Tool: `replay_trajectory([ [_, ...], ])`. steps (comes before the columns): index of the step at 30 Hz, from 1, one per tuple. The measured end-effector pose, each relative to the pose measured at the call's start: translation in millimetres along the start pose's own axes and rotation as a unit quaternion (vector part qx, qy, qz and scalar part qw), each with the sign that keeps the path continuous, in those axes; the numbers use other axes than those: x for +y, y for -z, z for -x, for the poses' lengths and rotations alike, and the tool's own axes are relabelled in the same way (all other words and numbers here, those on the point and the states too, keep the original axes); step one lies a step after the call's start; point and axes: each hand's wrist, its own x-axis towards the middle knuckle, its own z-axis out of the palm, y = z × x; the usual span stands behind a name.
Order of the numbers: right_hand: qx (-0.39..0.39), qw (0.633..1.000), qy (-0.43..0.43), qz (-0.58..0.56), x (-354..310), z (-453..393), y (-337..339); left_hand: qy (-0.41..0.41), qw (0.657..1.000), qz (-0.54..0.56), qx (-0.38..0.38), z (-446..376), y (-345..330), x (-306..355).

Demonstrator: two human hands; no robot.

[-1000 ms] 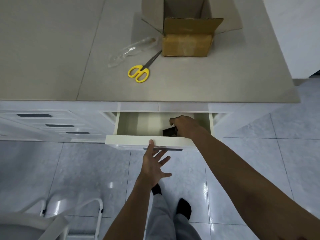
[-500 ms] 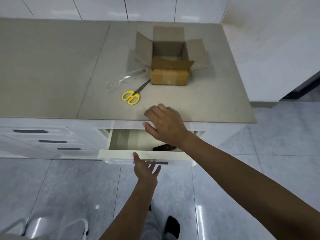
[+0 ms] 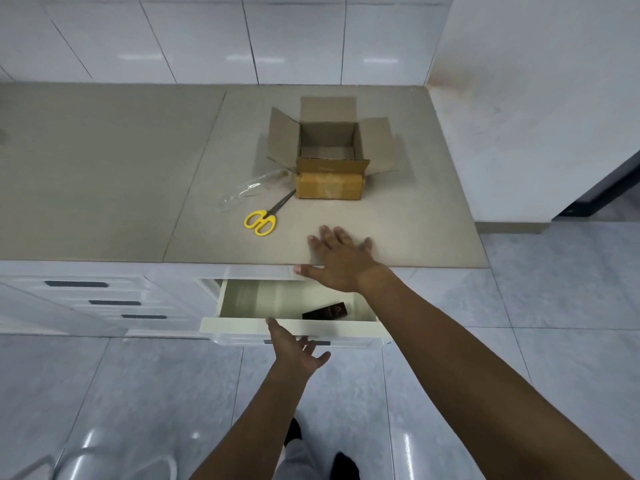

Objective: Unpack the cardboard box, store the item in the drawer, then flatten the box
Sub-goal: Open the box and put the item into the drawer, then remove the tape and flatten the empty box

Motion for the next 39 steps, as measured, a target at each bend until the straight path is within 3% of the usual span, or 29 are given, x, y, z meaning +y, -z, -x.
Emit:
replay_trajectory([
  [7,-0.022,1.000,-0.015,-0.001,-5,-3,13,0.030,0.999,-0.001,-0.024,-11,-22,20],
  [23,-0.024,1.000,-0.002,-0.003,-2,-3,16,-0.001,0.987,0.105,-0.124,-53,-64,38],
  [26,-0.025,0.999,0.004,0.023,-1,-2,18,0.020,0.989,0.073,-0.129,-60,-49,41],
  [30,-0.036,0.999,0.006,0.033,0,0,19,0.062,0.989,-0.091,-0.102,-56,-31,60],
  [33,-0.046,0.999,-0.008,0.016,-2,0,25,0.111,0.935,-0.306,-0.137,-29,-22,98],
  [35,-0.060,0.998,-0.019,-0.012,-5,2,31,0.123,0.848,-0.490,-0.162,-1,-26,131],
  [37,-0.070,0.997,-0.027,-0.032,-9,5,38,0.114,0.761,-0.606,-0.201,31,-41,167],
  [39,-0.075,0.996,-0.033,-0.041,-9,6,43,0.081,0.718,-0.651,-0.232,58,-64,199],
])
